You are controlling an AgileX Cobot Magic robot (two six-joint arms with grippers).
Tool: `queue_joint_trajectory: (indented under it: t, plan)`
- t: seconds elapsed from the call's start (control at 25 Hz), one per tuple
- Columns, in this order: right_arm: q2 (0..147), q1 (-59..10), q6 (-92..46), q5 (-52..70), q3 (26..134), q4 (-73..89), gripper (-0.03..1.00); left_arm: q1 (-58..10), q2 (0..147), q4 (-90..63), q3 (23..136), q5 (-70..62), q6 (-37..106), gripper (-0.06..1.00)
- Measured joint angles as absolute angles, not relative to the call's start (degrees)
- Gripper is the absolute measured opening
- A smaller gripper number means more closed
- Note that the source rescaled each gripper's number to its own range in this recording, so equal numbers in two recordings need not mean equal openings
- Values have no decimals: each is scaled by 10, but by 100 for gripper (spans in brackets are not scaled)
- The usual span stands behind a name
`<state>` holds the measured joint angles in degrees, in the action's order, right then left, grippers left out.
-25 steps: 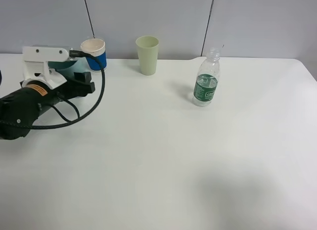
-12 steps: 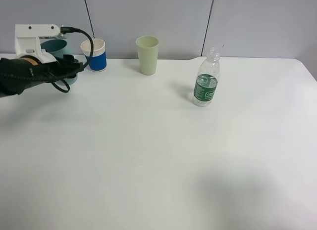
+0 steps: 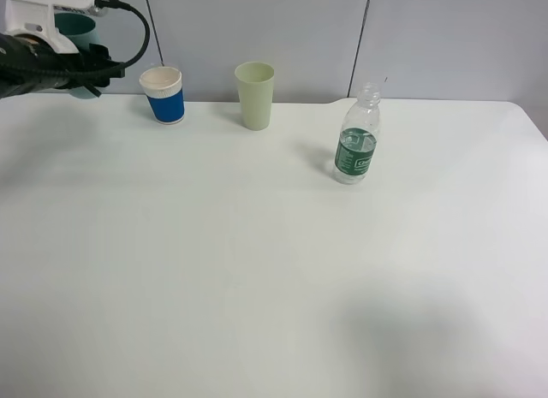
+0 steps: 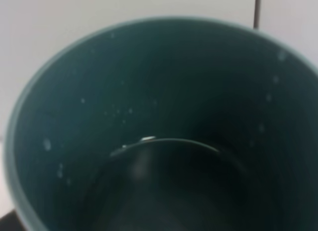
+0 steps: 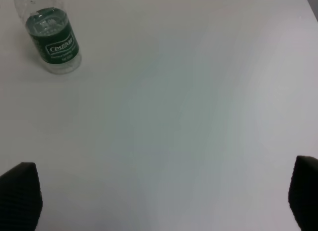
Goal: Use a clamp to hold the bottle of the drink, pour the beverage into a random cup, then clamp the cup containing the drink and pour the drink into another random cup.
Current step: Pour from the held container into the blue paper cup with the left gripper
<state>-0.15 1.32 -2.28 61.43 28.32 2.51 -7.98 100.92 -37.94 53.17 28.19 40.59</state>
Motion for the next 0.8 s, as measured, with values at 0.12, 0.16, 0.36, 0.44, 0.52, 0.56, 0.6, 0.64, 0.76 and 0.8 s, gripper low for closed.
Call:
queue_joint_trajectory:
  t: [0.12, 0.16, 0.36, 0.44, 0.52, 0.56, 0.6, 0.64, 0.76, 0.8]
  plan:
    - [-1, 13, -23, 614, 283, 25, 100, -80, 1028, -435, 565, 277, 494, 3]
    - [-1, 13, -23, 614, 283, 25, 100, -80, 1036, -448, 575, 273, 520, 3]
    - [-1, 13, -23, 614, 283, 25, 100, -80, 1070, -511, 619, 262, 652, 3]
    - [-1, 13, -23, 614, 283, 25, 100, -80, 1083, -530, 636, 262, 687, 3]
    - [-1, 13, -23, 614, 283, 25, 100, -80, 1094, -550, 656, 262, 717, 3]
    - [-1, 13, -23, 614, 283, 25, 100, -80, 1099, -557, 663, 262, 731, 3]
    - [-1, 13, -23, 614, 283, 25, 100, -80, 1105, -562, 672, 262, 743, 3]
    - [-1, 13, -23, 614, 283, 25, 100, -80, 1109, -568, 681, 262, 757, 3]
    - [-1, 13, -23, 614, 283, 25, 100, -80, 1126, -584, 703, 262, 799, 3]
    - [-1, 13, -23, 614, 283, 25, 100, -80, 1131, -591, 710, 262, 816, 3]
